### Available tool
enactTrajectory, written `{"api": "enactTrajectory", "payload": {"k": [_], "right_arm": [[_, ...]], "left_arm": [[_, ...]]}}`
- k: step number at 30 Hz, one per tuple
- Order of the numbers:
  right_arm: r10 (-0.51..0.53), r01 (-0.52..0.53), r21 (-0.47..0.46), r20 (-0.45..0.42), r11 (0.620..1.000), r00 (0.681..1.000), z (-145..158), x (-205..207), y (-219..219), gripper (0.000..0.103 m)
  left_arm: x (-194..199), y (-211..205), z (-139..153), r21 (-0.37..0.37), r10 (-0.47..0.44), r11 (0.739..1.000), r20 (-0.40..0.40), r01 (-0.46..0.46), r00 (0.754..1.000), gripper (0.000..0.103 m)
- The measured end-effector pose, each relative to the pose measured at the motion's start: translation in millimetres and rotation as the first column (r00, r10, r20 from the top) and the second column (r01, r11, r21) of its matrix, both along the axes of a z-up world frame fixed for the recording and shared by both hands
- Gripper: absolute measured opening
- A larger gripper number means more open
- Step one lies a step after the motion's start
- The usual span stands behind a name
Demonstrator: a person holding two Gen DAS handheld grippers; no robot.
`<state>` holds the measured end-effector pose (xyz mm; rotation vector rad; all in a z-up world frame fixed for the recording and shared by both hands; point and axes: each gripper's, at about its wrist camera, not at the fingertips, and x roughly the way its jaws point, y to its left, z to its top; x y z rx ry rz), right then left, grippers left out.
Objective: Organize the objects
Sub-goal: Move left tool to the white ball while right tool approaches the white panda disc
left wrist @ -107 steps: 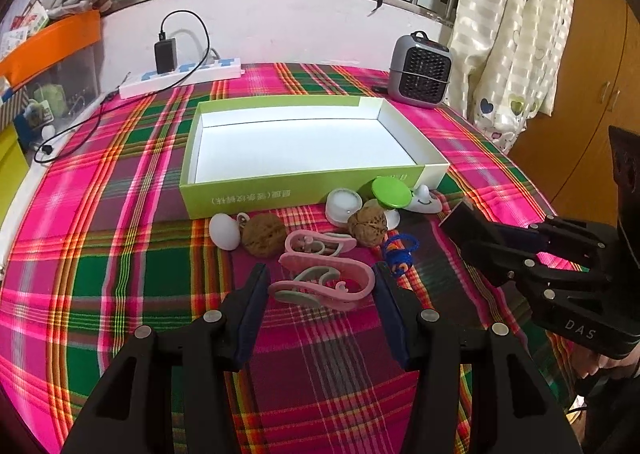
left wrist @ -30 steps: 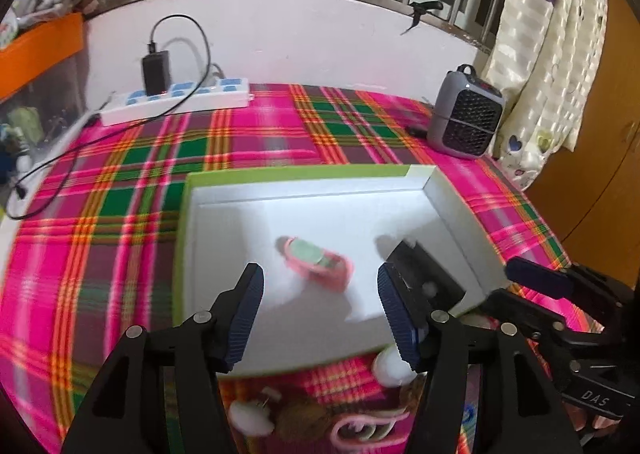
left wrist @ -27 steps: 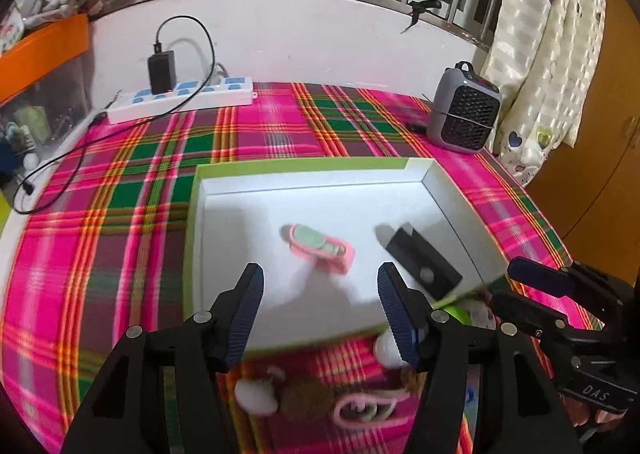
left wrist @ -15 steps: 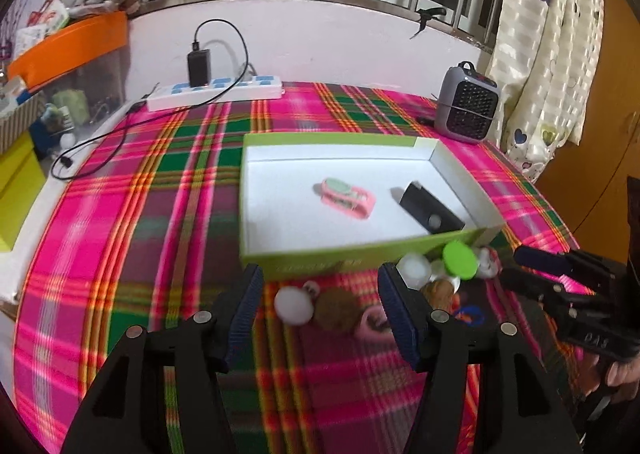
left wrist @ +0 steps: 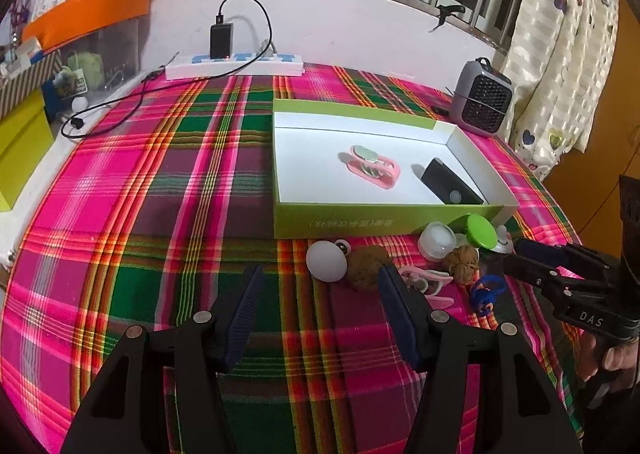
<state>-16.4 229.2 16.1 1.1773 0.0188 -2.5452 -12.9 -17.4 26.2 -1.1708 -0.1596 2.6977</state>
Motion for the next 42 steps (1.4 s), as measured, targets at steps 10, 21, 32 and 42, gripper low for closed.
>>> {"api": "enactTrajectory", "payload": {"k": [10, 21, 32, 42], "right_arm": [[-0.016, 0.016, -0.008, 0.021, 1.000, 1.000, -3.2, -16.4, -3.1, 0.043], [-0.014, 0.018, -0.069, 0.049, 0.997, 0.999, -4.4, -25.3, 0.5, 0.044], [-0.042, 0.046, -0.087, 0.042, 0.995, 0.998, -3.0, -19.6, 9.1, 0.037], [-0.055, 0.057, -0.089, 0.033, 0.994, 0.998, -1.5, -11.6, 13.3, 0.035]], "left_arm": [[-7.1, -7.7, 1.7, 0.021, 0.018, 1.000, -0.005, -0.018, 1.000, 0.059], [-22.7, -5.1, -9.4, 0.097, 0.012, 0.995, 0.054, -0.017, 0.998, 0.059], [-21.4, -2.9, -10.3, 0.163, -0.031, 0.986, 0.043, 0.023, 0.999, 0.036], [-18.8, -4.8, -9.2, 0.163, -0.026, 0.986, 0.027, 0.021, 0.999, 0.030]]}}
